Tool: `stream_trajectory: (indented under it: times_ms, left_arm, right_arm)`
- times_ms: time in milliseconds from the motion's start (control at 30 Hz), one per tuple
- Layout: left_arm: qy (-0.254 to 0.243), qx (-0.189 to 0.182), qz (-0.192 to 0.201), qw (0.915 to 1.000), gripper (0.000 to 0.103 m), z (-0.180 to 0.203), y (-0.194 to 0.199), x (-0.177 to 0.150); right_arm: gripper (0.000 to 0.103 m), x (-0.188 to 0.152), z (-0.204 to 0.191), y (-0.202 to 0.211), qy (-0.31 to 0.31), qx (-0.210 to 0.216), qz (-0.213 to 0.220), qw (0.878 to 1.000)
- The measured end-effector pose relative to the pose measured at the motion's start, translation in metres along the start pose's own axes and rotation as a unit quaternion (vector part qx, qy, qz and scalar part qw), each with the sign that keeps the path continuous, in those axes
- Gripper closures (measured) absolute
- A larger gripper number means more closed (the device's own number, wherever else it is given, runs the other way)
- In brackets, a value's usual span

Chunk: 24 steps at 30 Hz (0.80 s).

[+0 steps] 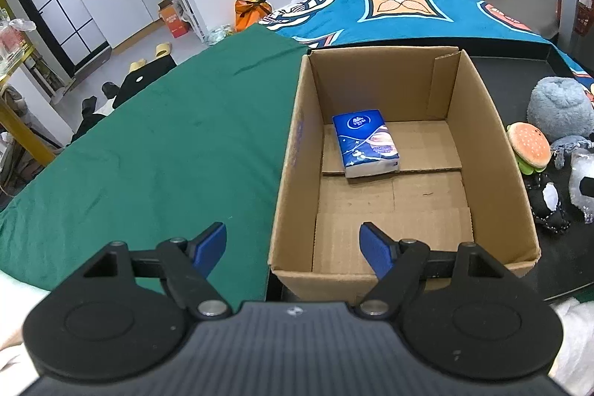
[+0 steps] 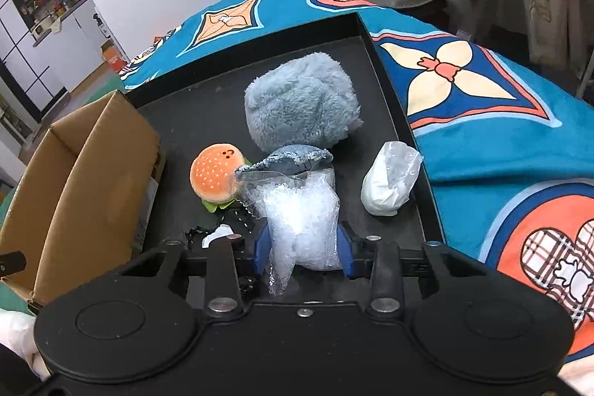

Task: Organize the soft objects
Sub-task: 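Move the right gripper to the bubble-wrap bag and grasp it, then carry the bubble-wrap bag with the right gripper and drop it into the box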

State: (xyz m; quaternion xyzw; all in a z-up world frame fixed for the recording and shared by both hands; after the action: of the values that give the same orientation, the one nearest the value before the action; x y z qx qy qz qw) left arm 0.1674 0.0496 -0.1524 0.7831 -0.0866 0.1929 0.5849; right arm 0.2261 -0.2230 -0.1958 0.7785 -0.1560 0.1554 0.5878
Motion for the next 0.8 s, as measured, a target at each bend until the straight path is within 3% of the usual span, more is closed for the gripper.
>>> stream_trajectory:
  times_ms: [800]
  left_arm:
    - [0.021, -0.033, 0.002, 0.9992, 0.026, -0.01, 0.0, -0.001]
  right_arm:
    - [0.073, 0.018, -0.025, 0.033, 0.045, -0.012, 0.024, 0.999]
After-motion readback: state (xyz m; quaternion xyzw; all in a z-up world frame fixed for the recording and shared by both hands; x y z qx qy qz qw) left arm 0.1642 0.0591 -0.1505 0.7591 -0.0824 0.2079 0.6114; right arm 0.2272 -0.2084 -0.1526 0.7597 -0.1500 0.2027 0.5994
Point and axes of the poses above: each gripper's, at about its wrist camera, not at the fingertips, and y roughly against the way its jaws point, z to its right, x to its top, the point moved 4 cm from there along -y, roughly the way its jaws point, and after that the axes turned 11 degrees about -z, right-handed, at the moved point
